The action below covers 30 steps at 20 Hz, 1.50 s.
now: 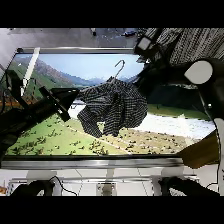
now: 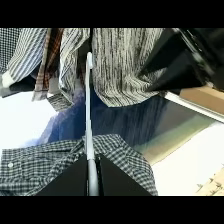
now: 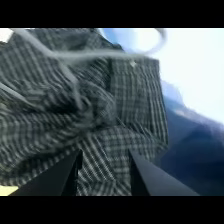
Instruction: Fold the clothes and pants, and hang the long-sleeved shirts on hangers.
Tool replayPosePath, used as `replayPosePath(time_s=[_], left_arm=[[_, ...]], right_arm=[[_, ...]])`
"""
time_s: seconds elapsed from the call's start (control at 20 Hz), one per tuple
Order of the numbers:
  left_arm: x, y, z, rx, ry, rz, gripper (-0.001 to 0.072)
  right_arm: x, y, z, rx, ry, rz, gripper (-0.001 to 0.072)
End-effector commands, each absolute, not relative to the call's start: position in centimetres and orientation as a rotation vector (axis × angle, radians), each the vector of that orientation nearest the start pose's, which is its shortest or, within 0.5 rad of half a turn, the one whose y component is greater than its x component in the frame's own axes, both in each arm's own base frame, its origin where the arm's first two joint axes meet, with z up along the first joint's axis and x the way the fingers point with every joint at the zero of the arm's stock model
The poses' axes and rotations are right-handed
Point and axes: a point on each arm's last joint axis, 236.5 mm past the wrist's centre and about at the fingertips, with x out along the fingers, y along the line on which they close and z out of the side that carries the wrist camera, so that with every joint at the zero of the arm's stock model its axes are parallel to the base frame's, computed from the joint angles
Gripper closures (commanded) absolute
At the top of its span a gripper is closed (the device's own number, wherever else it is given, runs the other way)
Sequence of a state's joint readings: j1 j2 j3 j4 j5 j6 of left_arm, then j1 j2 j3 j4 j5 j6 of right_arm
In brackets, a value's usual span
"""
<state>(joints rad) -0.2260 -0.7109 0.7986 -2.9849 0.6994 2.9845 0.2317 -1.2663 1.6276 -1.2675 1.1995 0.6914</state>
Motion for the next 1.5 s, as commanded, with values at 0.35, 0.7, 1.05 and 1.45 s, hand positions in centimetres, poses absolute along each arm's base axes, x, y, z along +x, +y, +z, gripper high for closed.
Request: replayPosePath(time_s=[0.35, 0.7, 1.05, 1.45], left_arm=[[31.7, -21.1, 22.7, 0.253, 0.067, -0.851, 0.0651], [32.0, -20.1, 26.6, 0.006, 0.015, -0.806, 0.0652], [28.7, -19.4, 30.4, -0.003, -0.081, -0.811, 0.0652], [27.7, -19.9, 30.6, -0.006, -0.079, -0.846, 0.0652]], right_arm=[[41.5, 16.8, 13.6, -0.311, 0.905, 0.92, 0.0353], [40.6, 23.1, 15.5, -0.456, 0.669, 1.138, 0.0345], [47.3, 27.2, 16.3, -0.315, 0.388, 1.092, 0.026], [46.6, 33.8, 16.4, -0.457, 0.198, 1.153, 0.0267]])
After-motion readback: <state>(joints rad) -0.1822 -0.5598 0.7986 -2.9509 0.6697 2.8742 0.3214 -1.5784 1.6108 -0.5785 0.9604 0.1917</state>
